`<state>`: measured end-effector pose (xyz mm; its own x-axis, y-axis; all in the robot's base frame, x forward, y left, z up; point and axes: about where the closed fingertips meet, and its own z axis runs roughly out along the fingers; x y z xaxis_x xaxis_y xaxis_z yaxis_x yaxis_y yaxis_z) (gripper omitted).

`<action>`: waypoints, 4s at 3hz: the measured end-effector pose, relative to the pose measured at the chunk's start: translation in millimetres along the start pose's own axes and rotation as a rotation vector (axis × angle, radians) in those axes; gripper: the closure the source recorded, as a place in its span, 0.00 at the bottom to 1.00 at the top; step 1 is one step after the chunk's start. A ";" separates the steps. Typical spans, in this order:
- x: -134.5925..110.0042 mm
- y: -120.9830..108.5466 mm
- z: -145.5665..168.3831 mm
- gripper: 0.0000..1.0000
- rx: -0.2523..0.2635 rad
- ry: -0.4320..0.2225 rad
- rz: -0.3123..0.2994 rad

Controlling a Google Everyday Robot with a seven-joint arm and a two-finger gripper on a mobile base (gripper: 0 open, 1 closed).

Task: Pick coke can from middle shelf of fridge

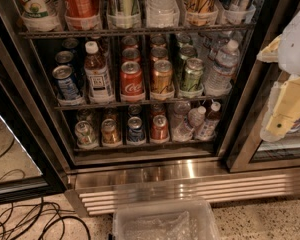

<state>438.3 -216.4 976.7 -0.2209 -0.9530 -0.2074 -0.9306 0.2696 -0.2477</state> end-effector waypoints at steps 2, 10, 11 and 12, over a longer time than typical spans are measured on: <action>-9.9 -0.1 7.7 0.00 0.018 -0.003 0.017; -217.8 9.2 98.1 0.00 0.093 -0.670 0.367; -217.7 9.3 98.1 0.00 0.092 -0.669 0.367; -224.5 15.3 112.2 0.00 0.104 -0.682 0.420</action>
Offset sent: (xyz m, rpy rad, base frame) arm 0.0106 0.0243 -0.0174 0.0089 -0.0197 -0.0488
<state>506.5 17.1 913.2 -0.2880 -0.4846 -0.8260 -0.7700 0.6300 -0.1011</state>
